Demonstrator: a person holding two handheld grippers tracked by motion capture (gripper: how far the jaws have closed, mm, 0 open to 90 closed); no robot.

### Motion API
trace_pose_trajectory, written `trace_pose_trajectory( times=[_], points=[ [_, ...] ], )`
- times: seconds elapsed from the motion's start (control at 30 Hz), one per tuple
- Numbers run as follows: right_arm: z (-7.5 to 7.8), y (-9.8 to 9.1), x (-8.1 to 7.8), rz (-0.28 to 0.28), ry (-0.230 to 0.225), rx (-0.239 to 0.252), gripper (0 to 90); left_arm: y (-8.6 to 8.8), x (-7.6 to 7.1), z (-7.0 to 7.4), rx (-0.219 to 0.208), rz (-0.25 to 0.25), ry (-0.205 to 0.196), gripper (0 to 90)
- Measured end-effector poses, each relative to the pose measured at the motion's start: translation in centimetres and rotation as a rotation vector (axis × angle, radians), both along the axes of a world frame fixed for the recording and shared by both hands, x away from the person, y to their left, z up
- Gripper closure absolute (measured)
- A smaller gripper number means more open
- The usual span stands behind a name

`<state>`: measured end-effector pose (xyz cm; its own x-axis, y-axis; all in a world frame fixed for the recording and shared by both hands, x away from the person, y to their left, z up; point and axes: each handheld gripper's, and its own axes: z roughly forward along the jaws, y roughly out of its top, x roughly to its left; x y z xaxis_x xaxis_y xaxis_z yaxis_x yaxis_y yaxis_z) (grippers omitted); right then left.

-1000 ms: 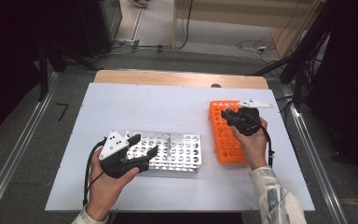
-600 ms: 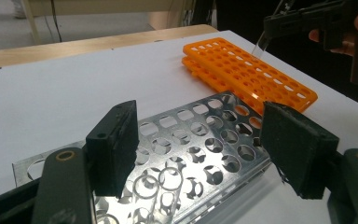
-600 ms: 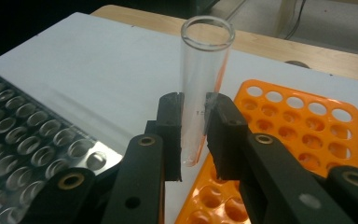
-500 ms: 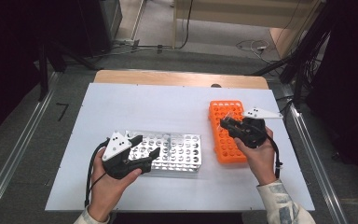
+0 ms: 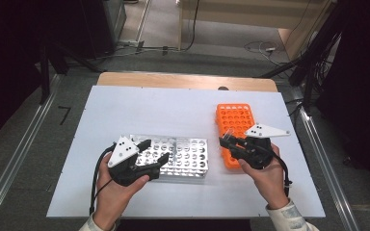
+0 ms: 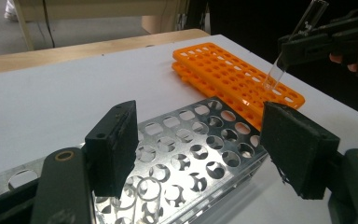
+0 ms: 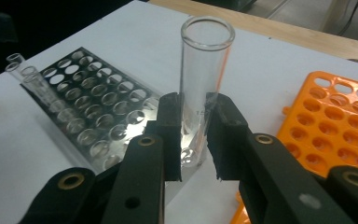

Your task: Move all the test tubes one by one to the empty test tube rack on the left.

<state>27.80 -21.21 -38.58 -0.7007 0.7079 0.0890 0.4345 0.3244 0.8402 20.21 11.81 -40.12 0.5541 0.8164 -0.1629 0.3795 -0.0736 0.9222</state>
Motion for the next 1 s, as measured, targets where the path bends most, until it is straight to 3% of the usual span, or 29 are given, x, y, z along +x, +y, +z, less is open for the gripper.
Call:
trace_pose_trajectory(
  times=[0.47,0.77,1.0],
  points=[
    [-0.5,4.6,-2.7,0.16,0.016,-0.037,73.4,-2.4,-0.8,1.3,-0.007,-0.08,-0.032,30.0],
    [-1.4,8.1,-3.4,0.245,0.034,-0.067,73.4,-3.8,-1.0,1.7,-0.011,-0.157,-0.051,47.5],
    [-1.7,9.8,-3.9,0.284,0.042,-0.069,73.4,-4.2,-0.8,1.4,0.04,-0.17,-0.044,64.0]
  ],
)
